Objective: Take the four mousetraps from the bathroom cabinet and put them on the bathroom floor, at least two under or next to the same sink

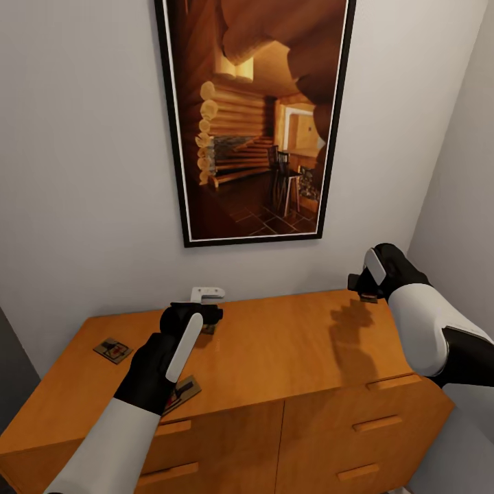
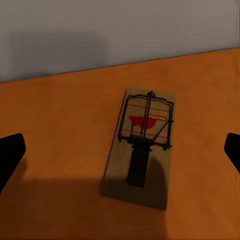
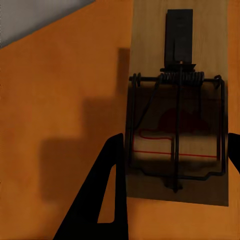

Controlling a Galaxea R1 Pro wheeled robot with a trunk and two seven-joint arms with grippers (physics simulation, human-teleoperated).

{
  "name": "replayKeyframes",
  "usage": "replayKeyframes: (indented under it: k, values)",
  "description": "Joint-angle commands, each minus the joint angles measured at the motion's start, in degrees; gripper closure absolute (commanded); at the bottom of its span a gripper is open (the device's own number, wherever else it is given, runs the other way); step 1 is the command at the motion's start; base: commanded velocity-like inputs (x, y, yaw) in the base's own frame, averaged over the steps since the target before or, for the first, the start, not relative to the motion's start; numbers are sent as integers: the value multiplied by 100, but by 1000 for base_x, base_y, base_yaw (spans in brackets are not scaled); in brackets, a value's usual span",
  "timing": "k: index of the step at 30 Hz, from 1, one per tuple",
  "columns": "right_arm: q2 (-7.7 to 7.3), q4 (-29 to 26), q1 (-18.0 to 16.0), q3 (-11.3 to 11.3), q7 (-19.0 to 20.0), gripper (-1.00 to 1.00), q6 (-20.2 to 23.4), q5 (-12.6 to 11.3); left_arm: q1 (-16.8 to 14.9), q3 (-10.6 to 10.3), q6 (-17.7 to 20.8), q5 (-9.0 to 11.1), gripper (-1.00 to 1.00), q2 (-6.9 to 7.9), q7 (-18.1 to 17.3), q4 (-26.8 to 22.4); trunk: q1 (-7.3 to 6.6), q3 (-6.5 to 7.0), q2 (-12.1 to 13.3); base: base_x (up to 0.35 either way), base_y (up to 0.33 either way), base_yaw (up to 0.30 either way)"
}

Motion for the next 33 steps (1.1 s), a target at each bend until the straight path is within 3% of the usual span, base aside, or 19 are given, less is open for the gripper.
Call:
replayKeyframes:
  k: [1,33]
  values:
    - [8,-5,-5,-39,-5,100,17,19,-5,-6,15,60,-100,1,48,-4,0,-7,-4,0,0,0]
    - [28,94,-5,-39,-10,100,13,21,-5,1,5,67,-100,1,65,4,0,-7,-4,31,0,0]
